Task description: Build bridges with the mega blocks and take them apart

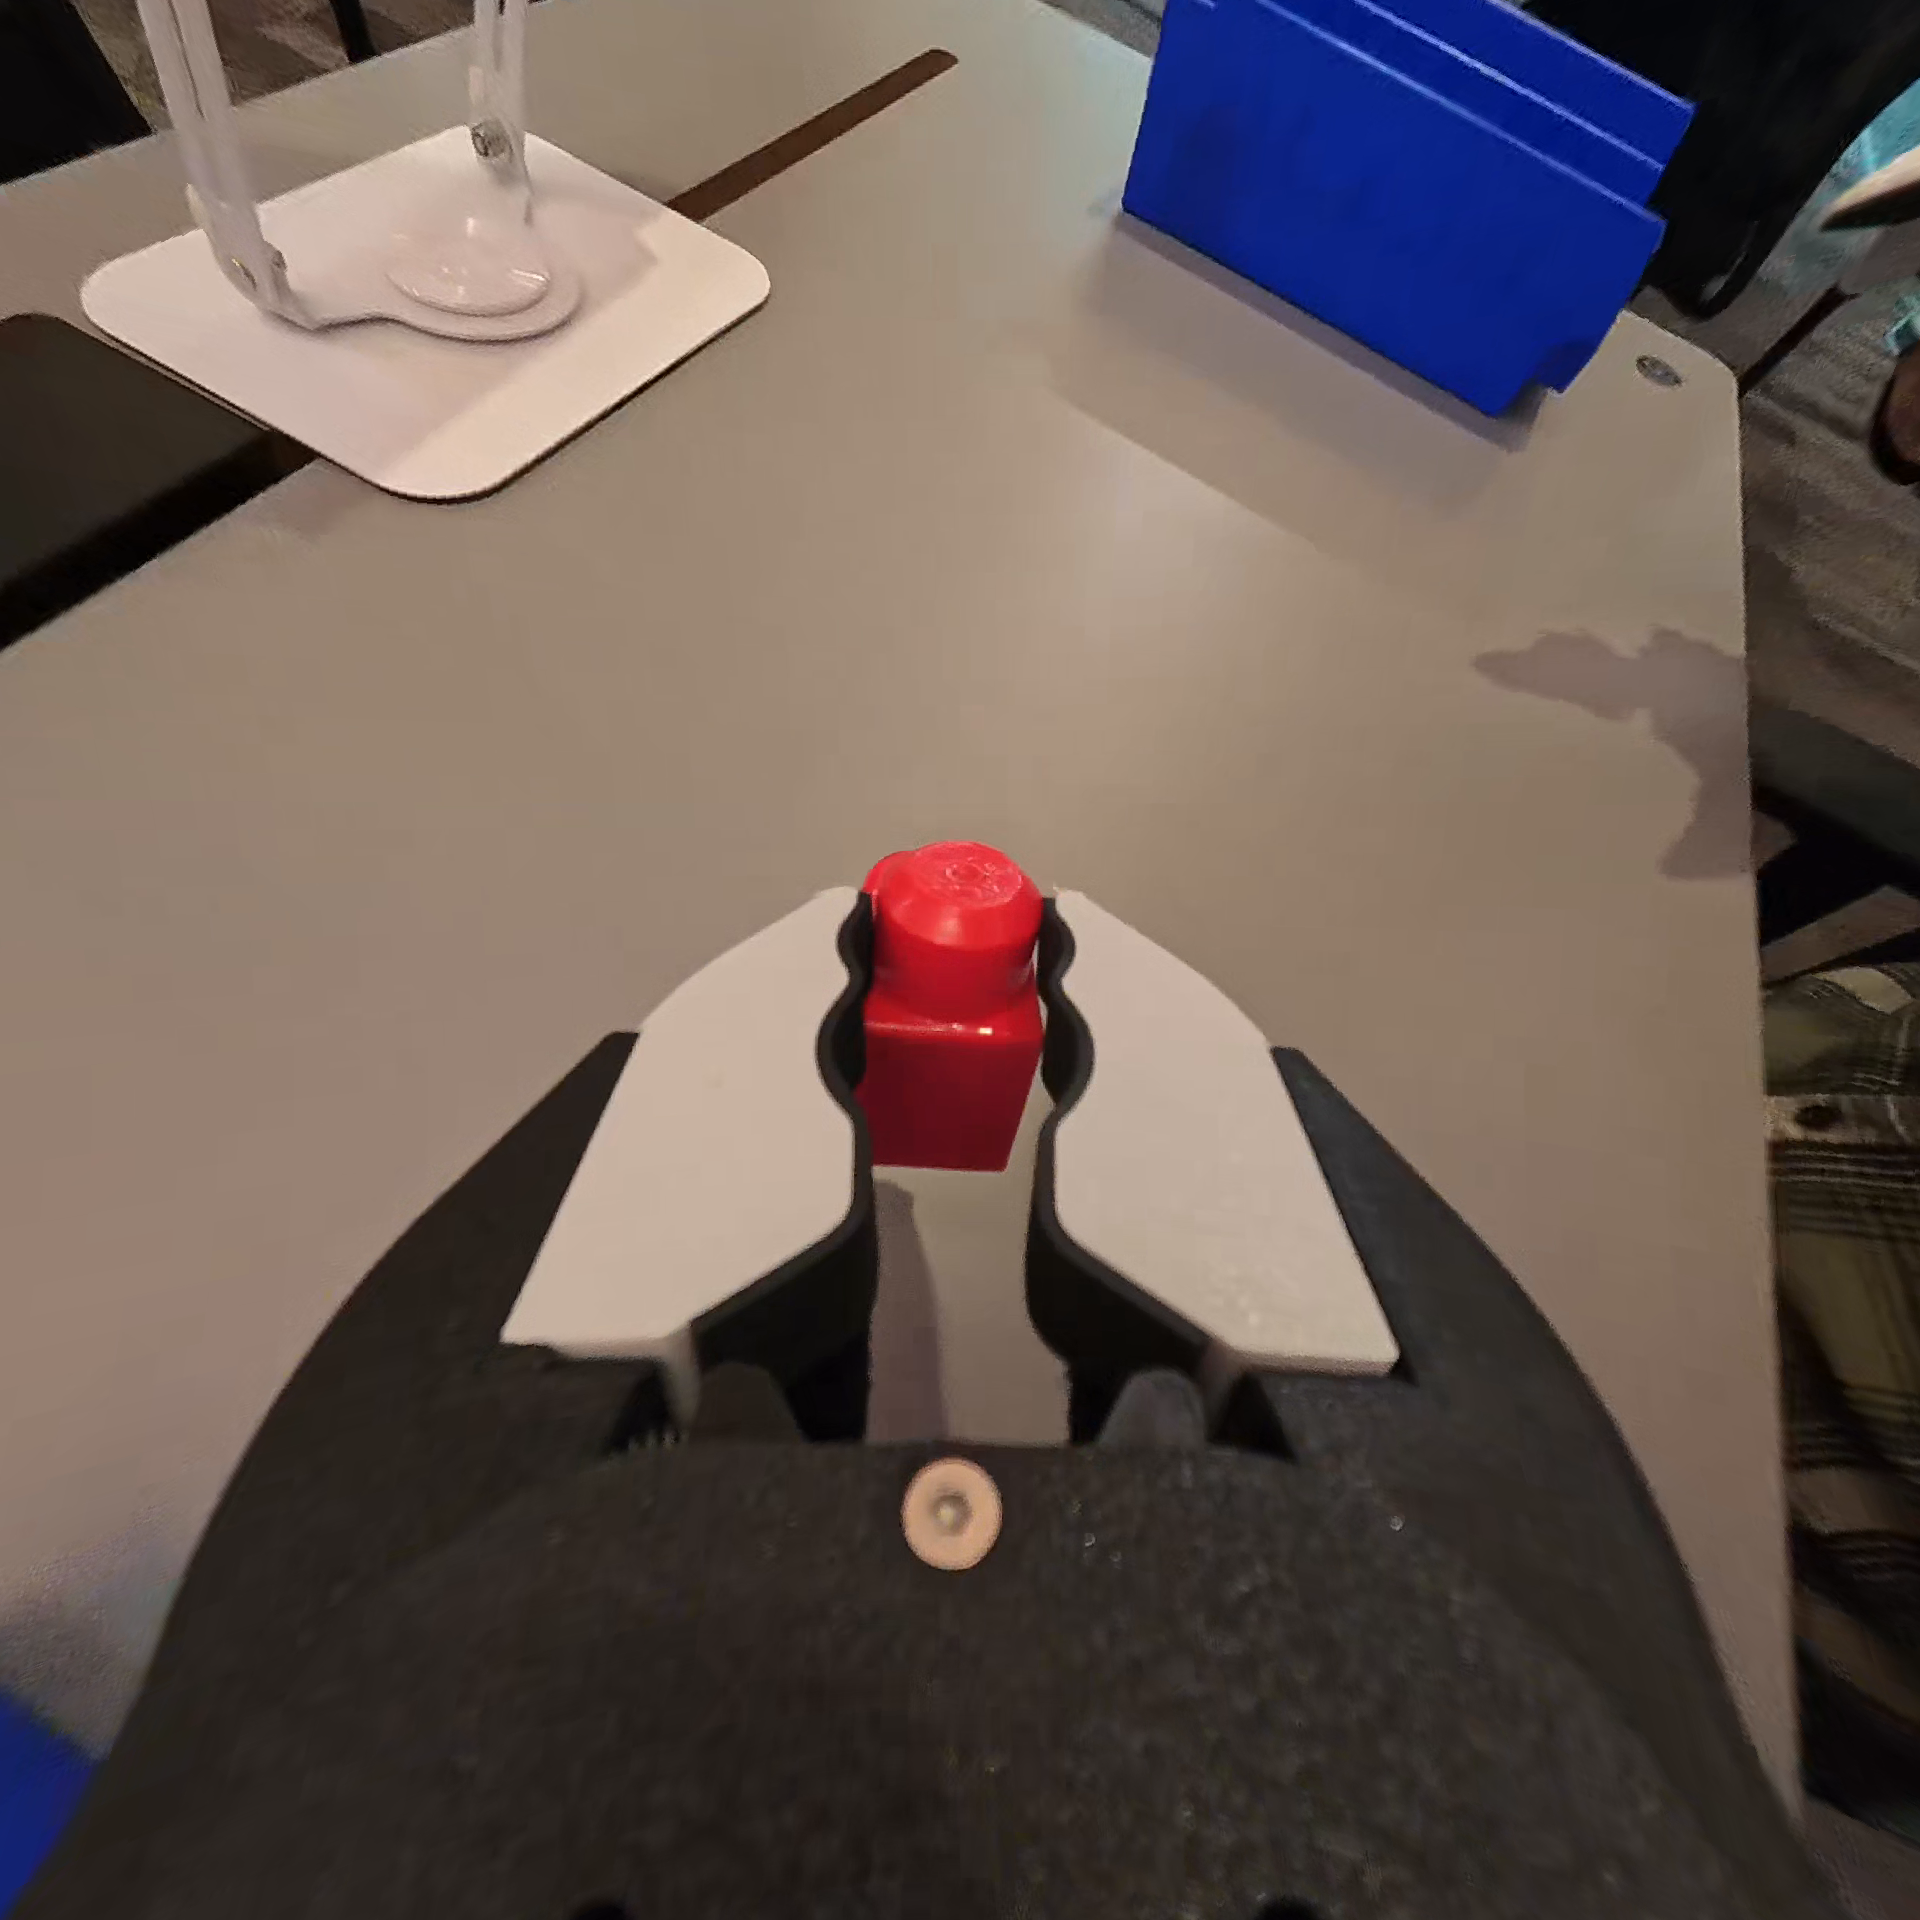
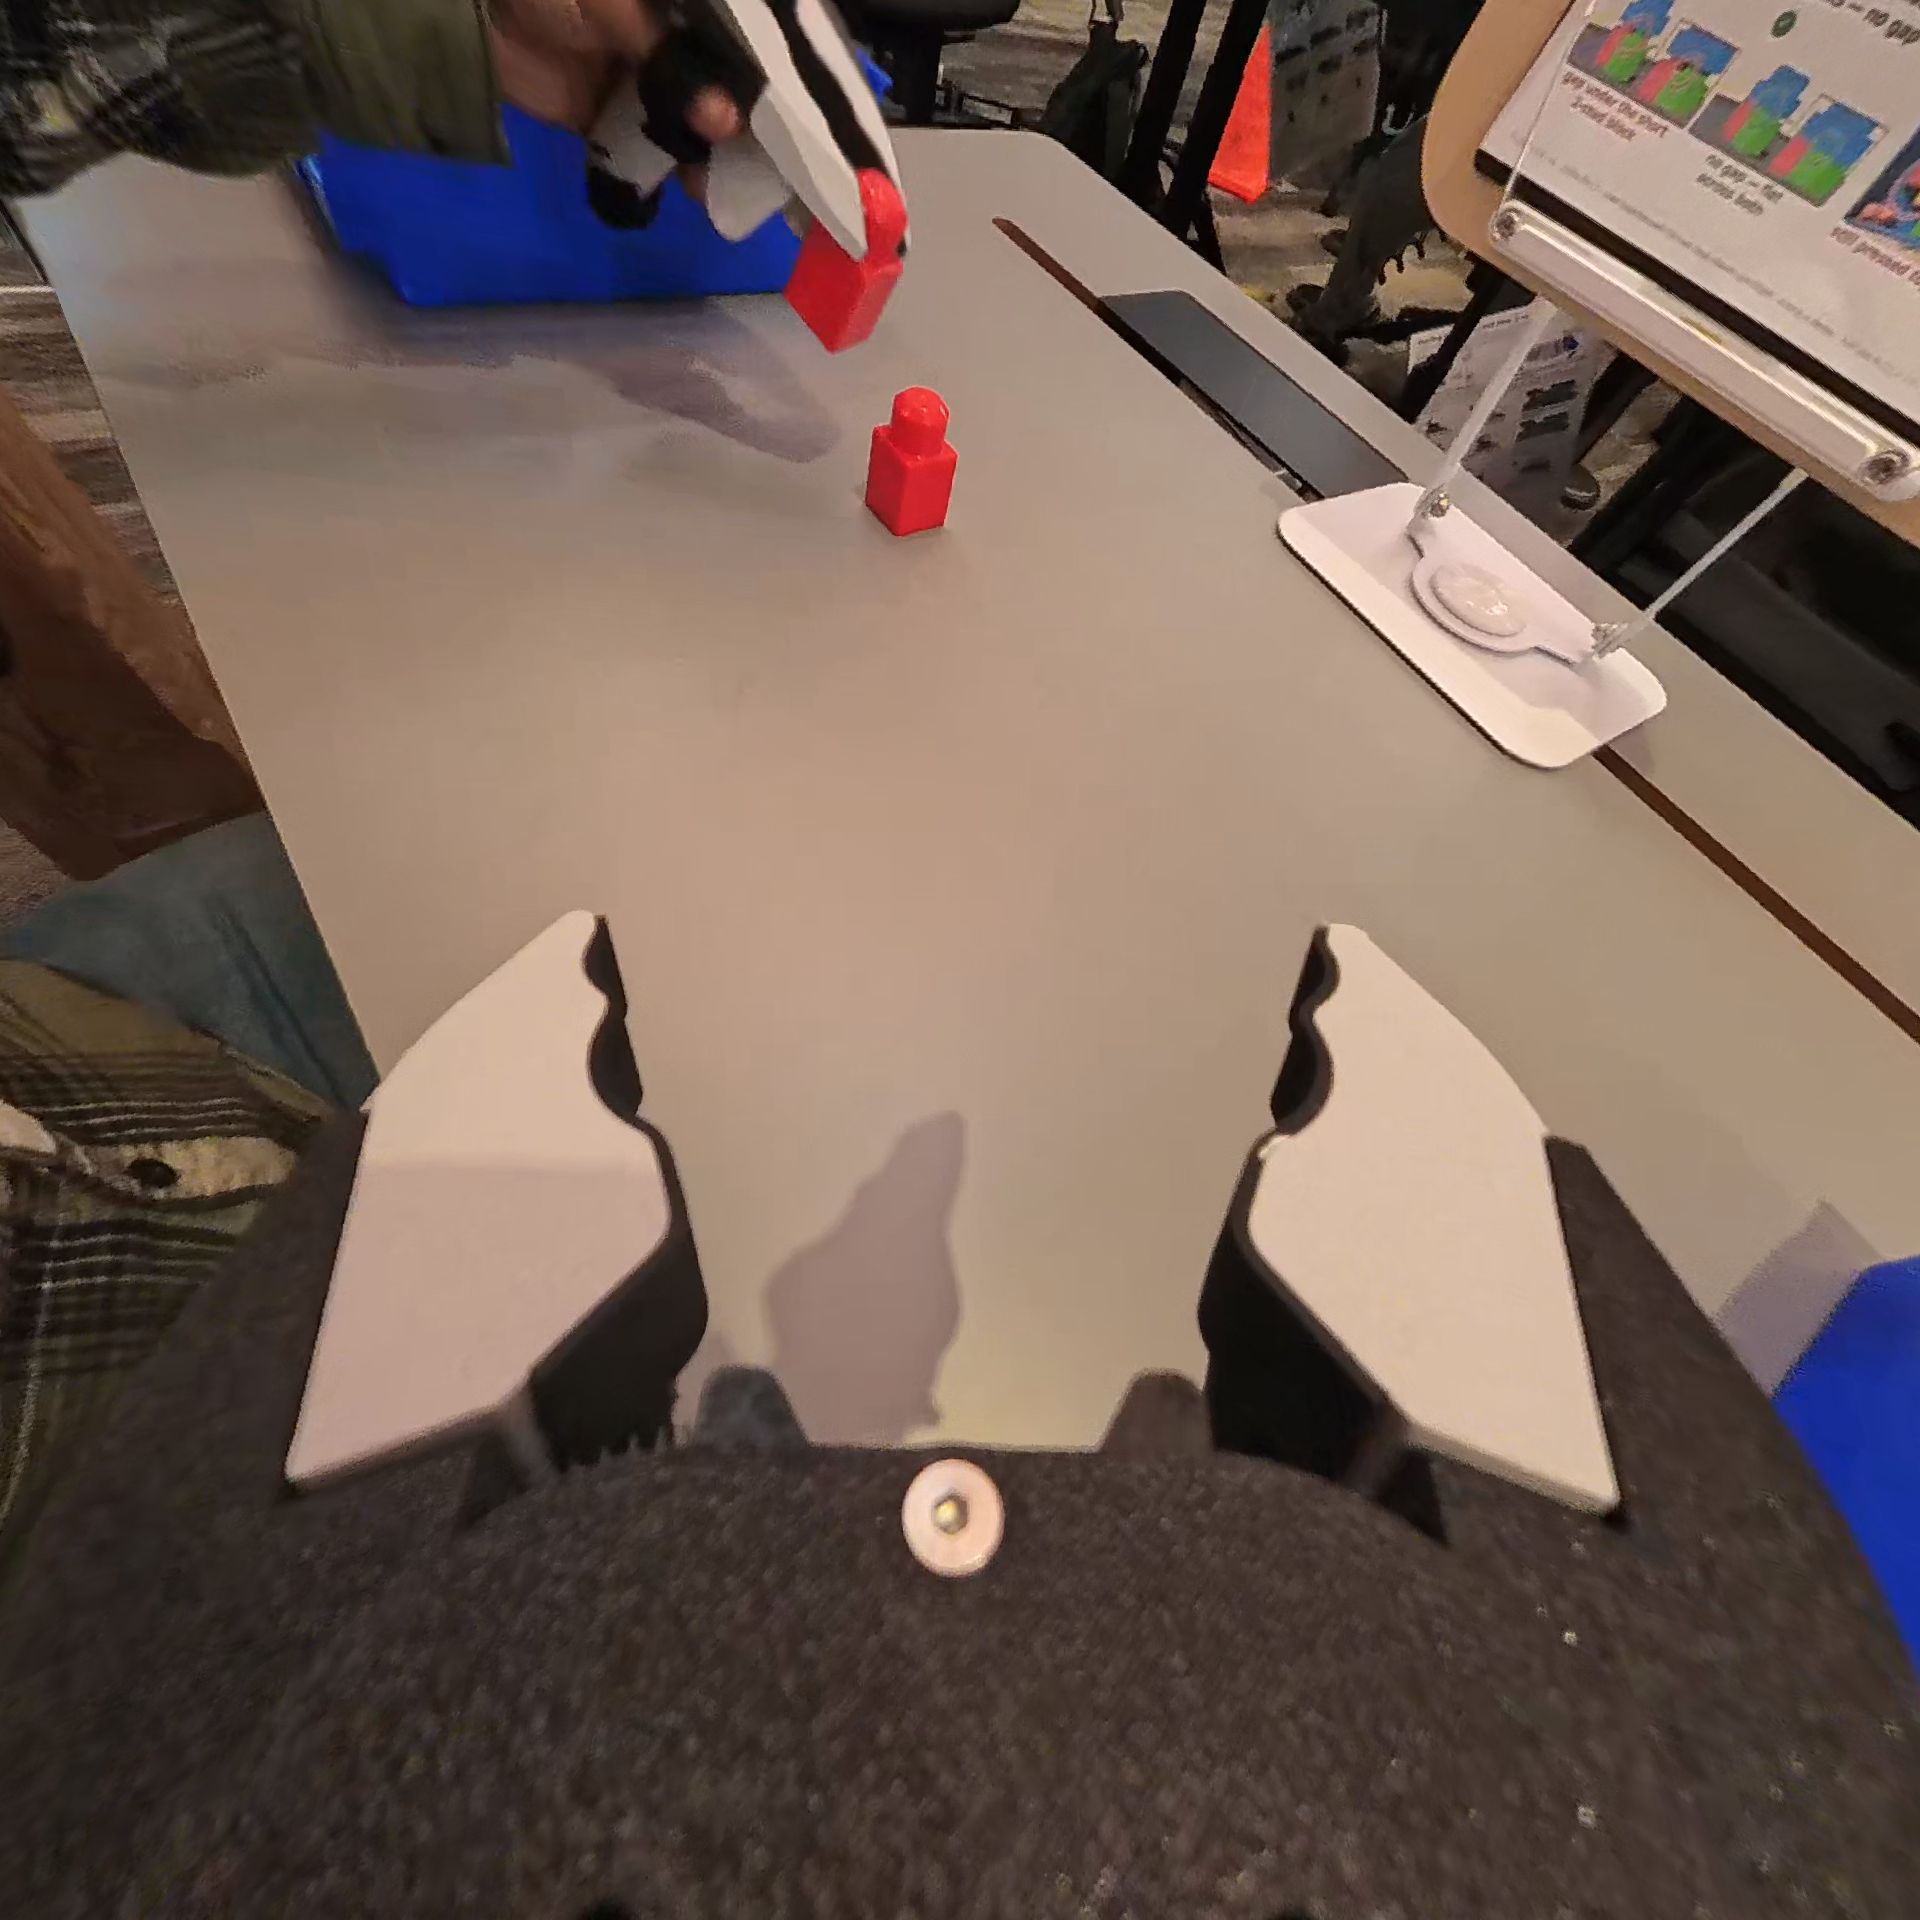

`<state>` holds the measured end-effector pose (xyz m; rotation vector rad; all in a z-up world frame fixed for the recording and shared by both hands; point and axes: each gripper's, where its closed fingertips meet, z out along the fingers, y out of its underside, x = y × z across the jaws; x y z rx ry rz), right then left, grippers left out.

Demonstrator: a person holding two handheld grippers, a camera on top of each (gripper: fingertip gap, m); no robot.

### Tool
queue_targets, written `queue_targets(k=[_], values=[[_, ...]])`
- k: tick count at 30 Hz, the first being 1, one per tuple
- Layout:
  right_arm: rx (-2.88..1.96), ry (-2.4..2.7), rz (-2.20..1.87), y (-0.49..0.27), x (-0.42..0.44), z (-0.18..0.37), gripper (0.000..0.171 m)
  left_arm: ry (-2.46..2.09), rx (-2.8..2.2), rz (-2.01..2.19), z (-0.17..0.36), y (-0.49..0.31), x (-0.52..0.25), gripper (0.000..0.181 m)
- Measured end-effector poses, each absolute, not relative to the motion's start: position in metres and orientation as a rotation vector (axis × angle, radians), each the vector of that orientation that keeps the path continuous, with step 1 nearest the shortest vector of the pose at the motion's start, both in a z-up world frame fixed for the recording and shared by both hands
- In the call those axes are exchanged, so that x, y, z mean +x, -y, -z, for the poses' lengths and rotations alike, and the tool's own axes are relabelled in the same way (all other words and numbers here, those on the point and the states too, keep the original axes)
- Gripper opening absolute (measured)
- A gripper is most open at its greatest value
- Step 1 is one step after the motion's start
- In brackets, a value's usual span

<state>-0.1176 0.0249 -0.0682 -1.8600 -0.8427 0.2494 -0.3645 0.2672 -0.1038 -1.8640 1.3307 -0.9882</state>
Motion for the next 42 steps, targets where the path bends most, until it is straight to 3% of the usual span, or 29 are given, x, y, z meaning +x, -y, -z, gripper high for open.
queue_targets(k=[16, 33, 37, 42], values=[[-1.868, 0.817, -0.238, -0.017, -0.102, 0.068, 0.119, -1.476, -1.893, 1.186, 0.163, -0.271, -0.347, 0.03], [-1.872, 0.844, -0.215, -0.02, -0.104, 0.063, 0.119, -1.529, -1.793, 1.164, 0.167, -0.277, -0.35, 0.03], [-1.869, 0.853, -0.215, -0.019, -0.107, 0.063, 0.119, -1.541, -1.764, 1.122, 0.164, -0.276, -0.352, 0.03], [-1.868, 0.86, -0.219, -0.02, -0.11, 0.064, 0.119, -1.391, -1.531, 1.234, 0.109, -0.27, -0.331, 0.029]])
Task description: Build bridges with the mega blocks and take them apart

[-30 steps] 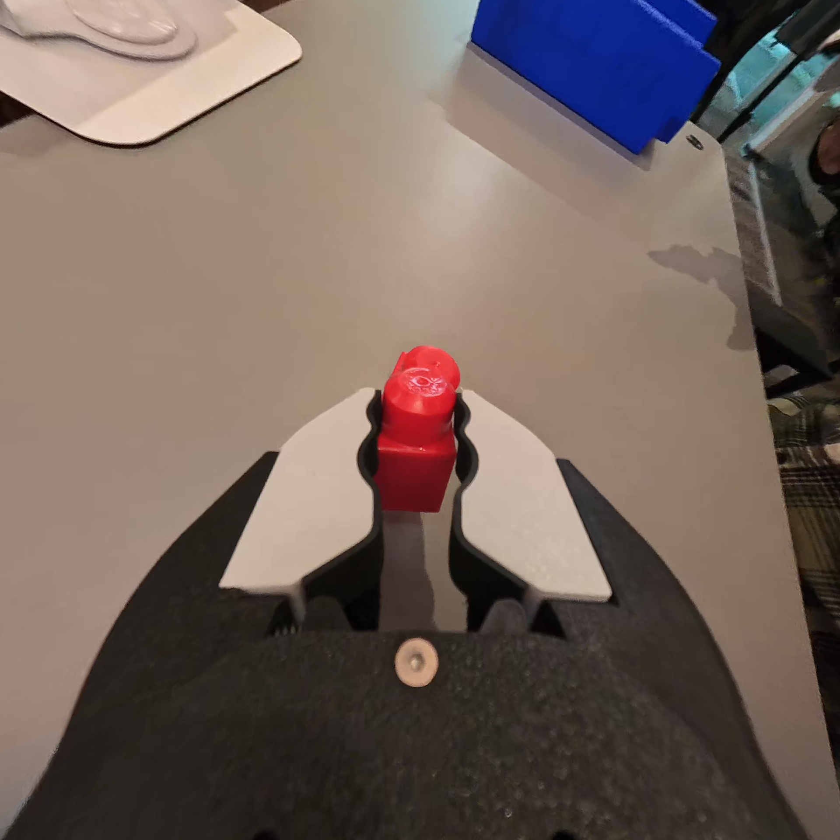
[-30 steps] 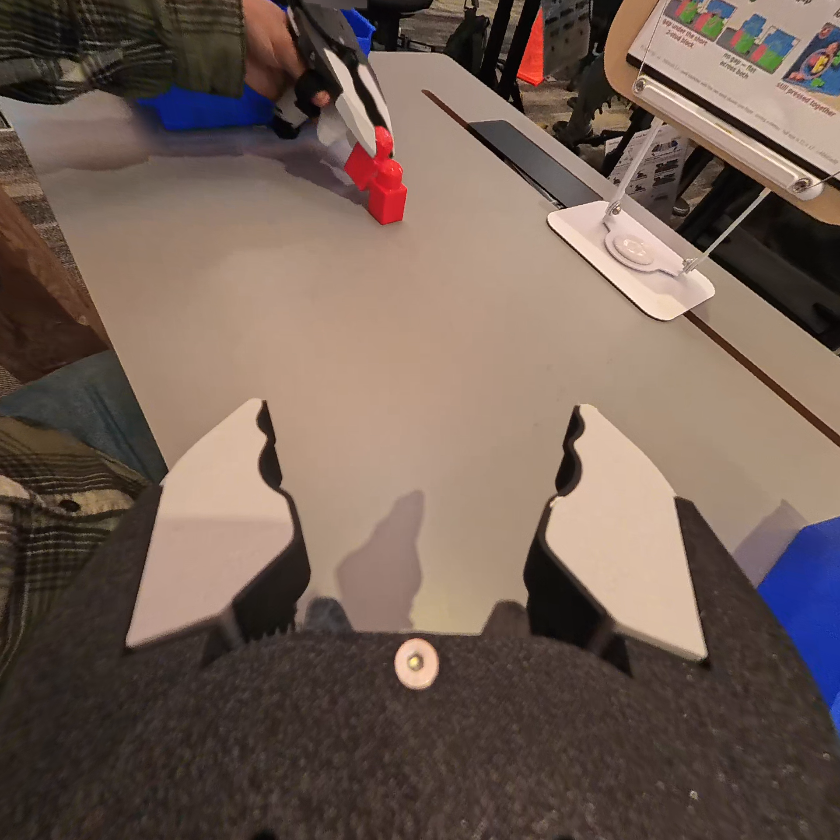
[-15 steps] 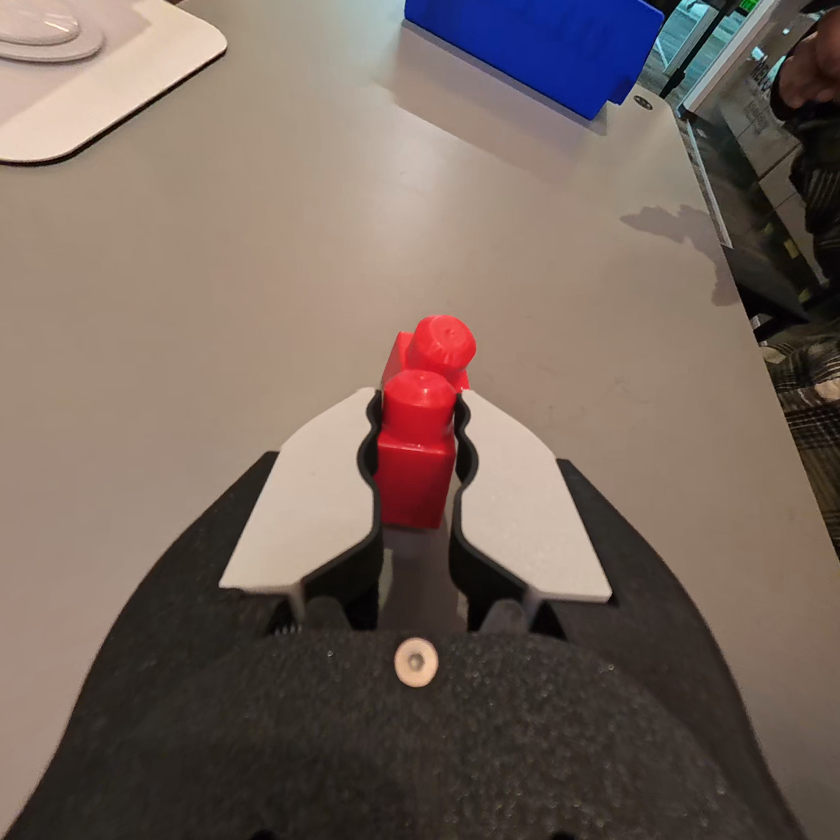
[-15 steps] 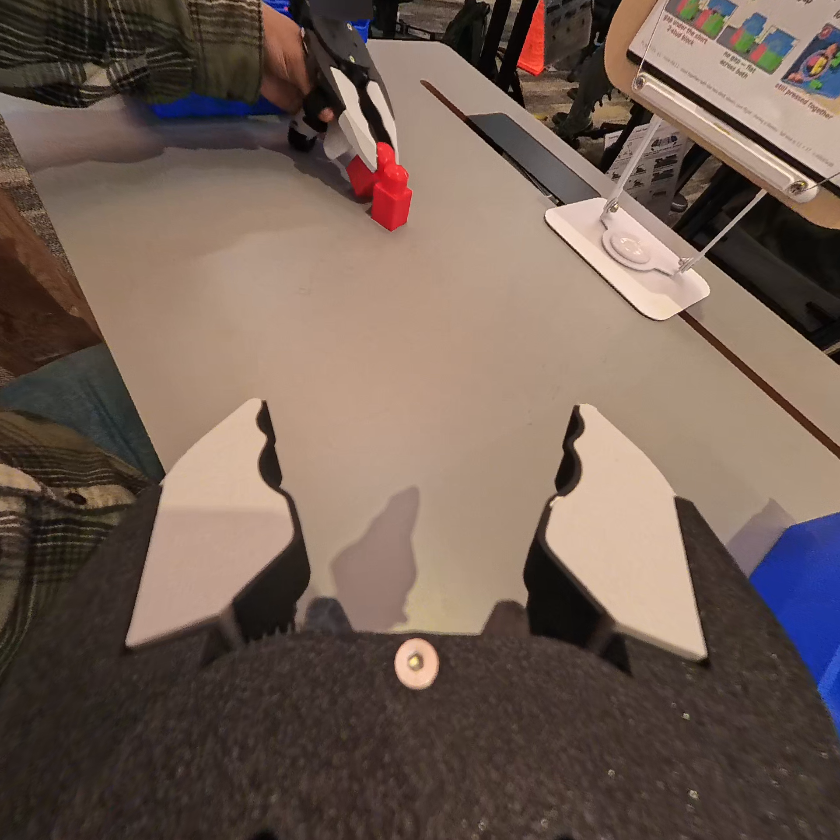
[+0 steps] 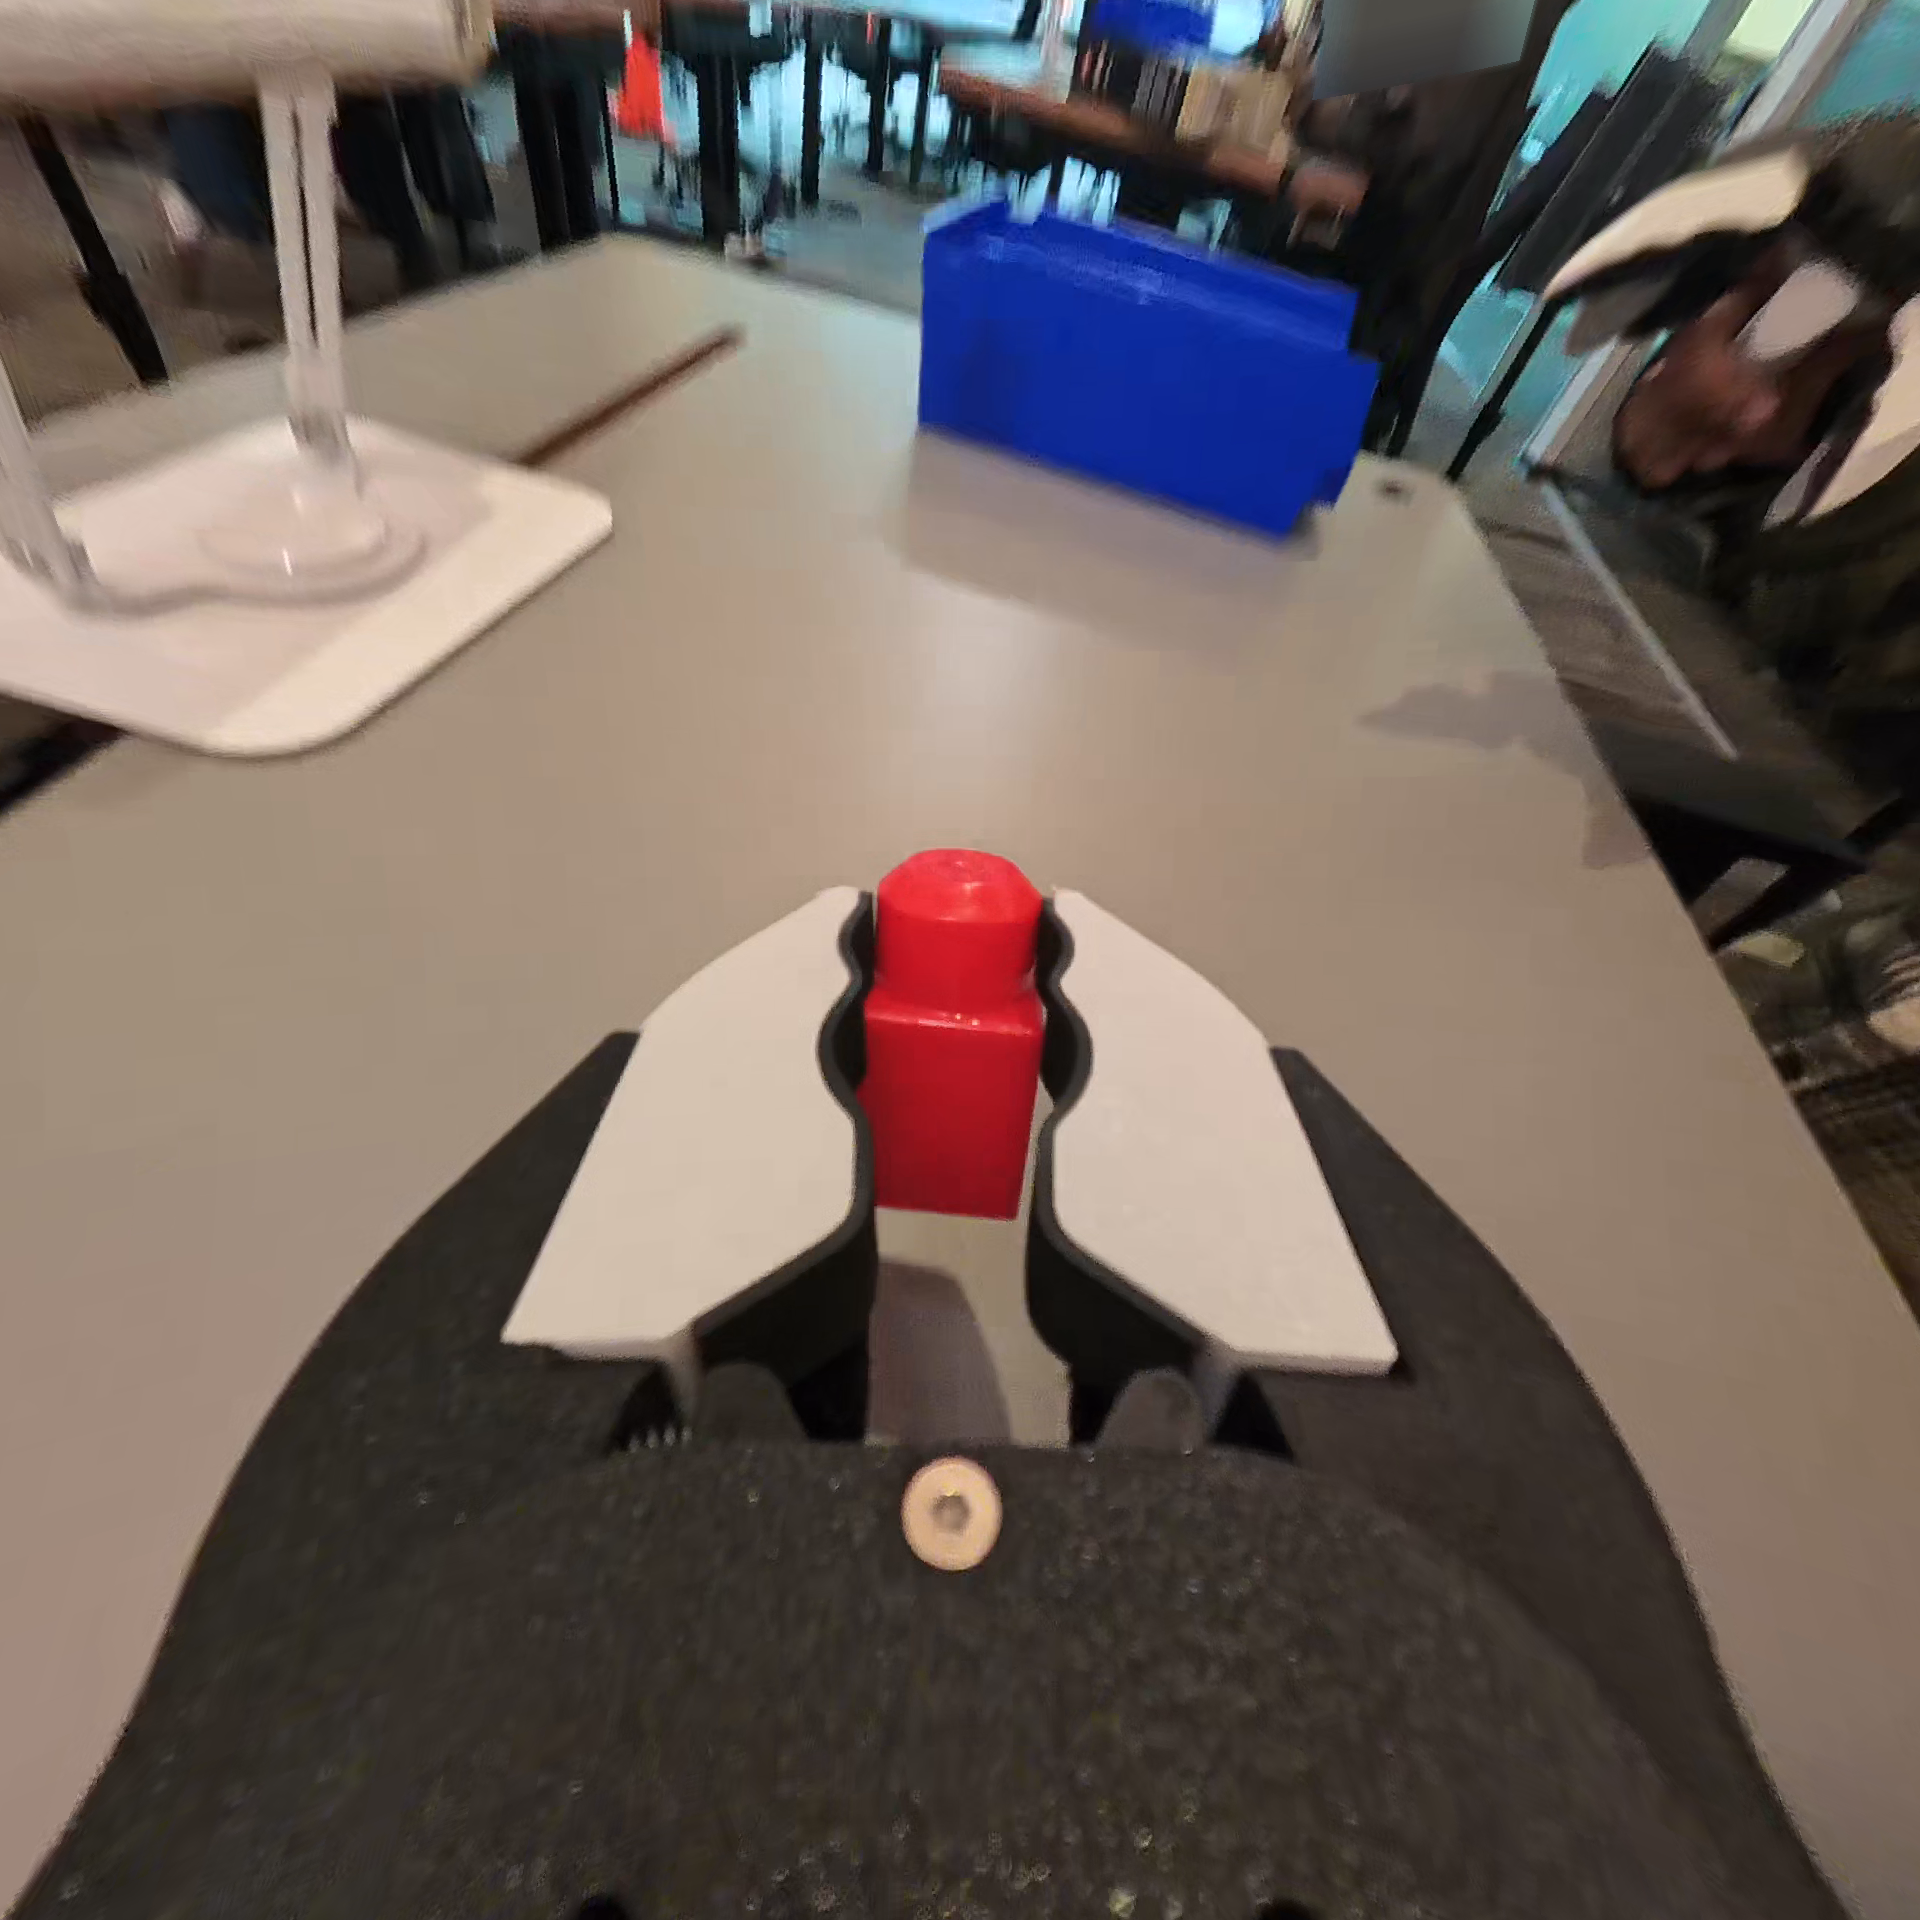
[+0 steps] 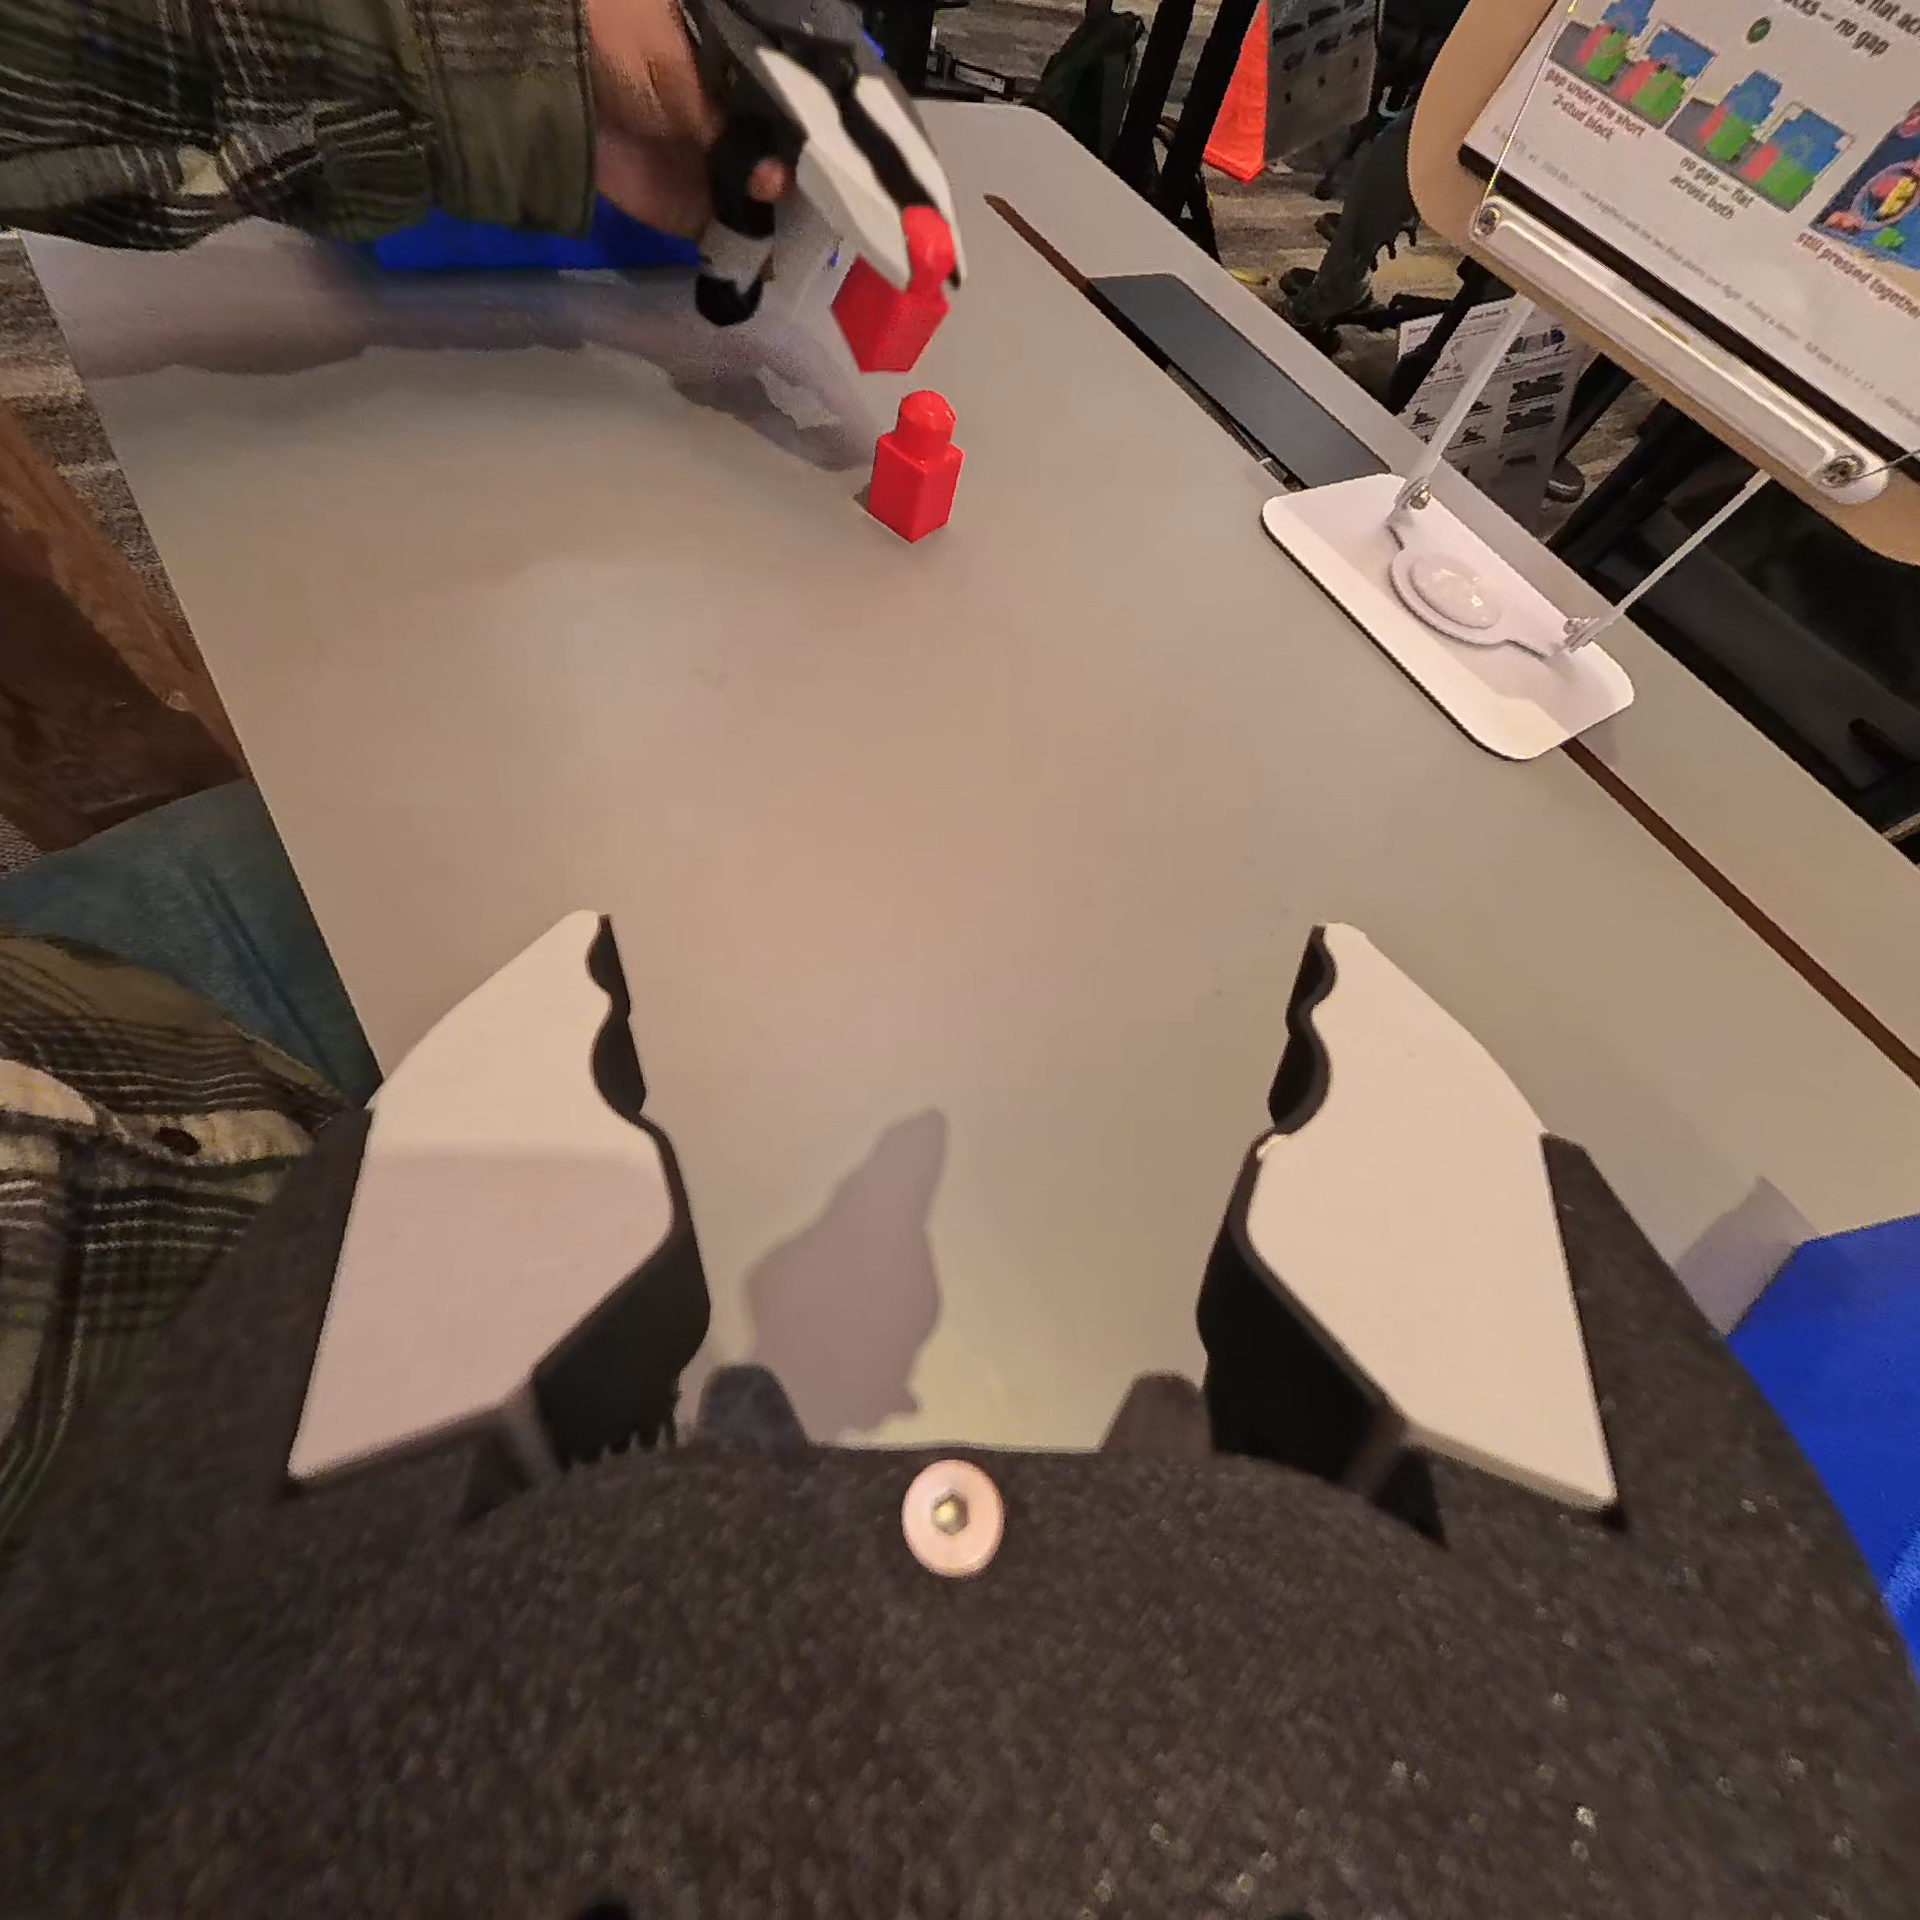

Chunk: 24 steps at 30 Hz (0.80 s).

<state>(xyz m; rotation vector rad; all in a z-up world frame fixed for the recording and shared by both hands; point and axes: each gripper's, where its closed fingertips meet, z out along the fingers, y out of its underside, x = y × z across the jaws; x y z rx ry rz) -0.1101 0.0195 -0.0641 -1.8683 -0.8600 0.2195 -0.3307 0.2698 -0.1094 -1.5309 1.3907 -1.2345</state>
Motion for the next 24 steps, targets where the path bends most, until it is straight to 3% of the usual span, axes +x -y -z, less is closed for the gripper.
queue_targets(k=[24], values=[[-1.874, 0.878, -0.266, -0.025, -0.124, 0.076, 0.119, -1.114, -1.363, 1.189, 0.053, -0.272, -0.308, 0.03]])
